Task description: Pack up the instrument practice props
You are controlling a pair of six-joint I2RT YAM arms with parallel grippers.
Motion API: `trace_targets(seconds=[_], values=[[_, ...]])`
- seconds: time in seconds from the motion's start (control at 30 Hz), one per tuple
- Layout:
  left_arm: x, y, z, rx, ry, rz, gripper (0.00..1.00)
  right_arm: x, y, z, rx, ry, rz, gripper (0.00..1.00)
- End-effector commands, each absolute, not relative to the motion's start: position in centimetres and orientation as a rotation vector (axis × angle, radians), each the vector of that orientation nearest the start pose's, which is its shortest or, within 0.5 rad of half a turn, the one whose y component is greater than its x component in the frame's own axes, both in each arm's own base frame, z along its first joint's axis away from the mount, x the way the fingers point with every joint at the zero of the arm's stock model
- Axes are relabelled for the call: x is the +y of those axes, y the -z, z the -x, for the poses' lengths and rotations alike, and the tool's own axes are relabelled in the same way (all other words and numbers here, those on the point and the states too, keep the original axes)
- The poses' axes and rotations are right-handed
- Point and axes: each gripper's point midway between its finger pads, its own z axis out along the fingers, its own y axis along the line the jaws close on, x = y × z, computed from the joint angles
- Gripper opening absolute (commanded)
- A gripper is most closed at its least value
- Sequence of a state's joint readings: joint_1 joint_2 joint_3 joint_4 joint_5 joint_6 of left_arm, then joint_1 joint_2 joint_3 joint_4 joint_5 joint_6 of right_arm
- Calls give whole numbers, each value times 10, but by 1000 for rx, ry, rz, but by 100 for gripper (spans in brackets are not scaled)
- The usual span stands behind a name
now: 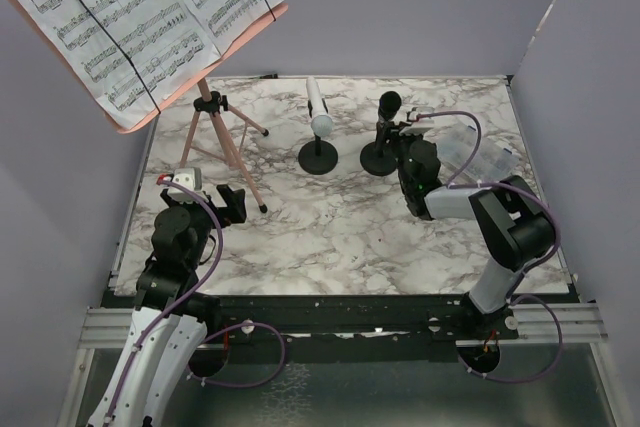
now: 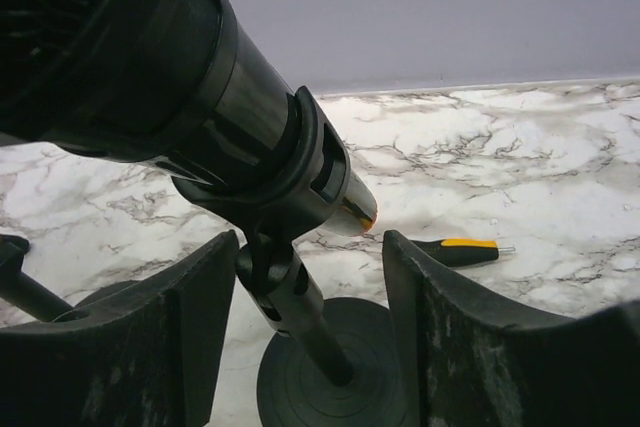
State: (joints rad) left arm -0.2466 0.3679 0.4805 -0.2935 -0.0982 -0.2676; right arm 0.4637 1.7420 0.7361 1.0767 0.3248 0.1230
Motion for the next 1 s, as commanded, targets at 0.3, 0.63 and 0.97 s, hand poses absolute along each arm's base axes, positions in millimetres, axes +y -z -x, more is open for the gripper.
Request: trace_targets(seconds=[0.3,0.63,0.97], values=[[-73,-231,-237,1708,381,-10,99,193,-183,-454,1495,-261,126,12],[-123,-227,-226,1742,623,-257,99,218,-173,-384,1601,-515,347,1],[-152,-230,-212,1709,760,-418,99,229,-166,-311,1633,-744,447,1]])
